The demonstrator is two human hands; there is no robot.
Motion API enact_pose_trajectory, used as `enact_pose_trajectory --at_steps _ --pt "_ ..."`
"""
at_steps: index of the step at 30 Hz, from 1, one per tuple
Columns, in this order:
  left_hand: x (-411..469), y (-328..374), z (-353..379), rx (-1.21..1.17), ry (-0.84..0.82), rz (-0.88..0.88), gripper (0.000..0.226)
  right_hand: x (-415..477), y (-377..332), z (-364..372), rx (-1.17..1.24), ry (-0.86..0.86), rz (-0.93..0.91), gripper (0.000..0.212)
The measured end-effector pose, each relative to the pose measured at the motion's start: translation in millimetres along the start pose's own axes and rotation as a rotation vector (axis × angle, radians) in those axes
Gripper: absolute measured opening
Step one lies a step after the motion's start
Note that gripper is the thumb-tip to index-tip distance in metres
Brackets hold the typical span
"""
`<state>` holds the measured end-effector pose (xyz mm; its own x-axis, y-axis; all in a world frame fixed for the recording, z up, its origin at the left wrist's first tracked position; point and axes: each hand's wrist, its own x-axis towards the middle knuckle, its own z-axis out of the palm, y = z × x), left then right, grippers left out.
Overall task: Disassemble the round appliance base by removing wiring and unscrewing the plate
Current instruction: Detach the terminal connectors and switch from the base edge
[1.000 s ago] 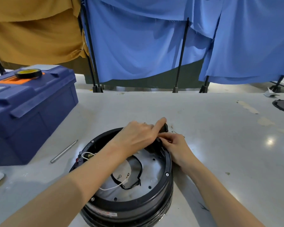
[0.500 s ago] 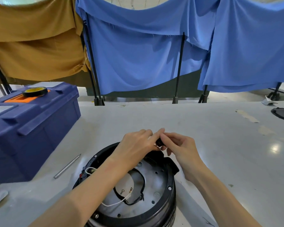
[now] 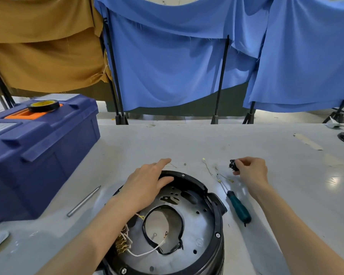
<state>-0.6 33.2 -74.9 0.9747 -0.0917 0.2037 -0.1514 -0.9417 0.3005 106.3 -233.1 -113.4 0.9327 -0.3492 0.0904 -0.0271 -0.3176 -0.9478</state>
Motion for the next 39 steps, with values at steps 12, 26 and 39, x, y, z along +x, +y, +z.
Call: enact_pose_trajectory --at_steps 12,26,39 --pt "7.0 -1.4 -2.0 -0.058 -0.048 0.025 0.038 11.6 2.6 20.9 -0.190 0.045 -0.087 0.022" --pt "-32.0 -32.1 -31.7 -0.494 -0.081 -0.174 0.028 -99.3 -57.6 23.6 -0.294 -0.627 -0.510 0.024" --pt "-36.2 -22.4 -13.4 -0.966 -0.121 -0.220 0.024 -138.2 -96.3 10.9 -0.374 -0.468 -0.993 0.014"
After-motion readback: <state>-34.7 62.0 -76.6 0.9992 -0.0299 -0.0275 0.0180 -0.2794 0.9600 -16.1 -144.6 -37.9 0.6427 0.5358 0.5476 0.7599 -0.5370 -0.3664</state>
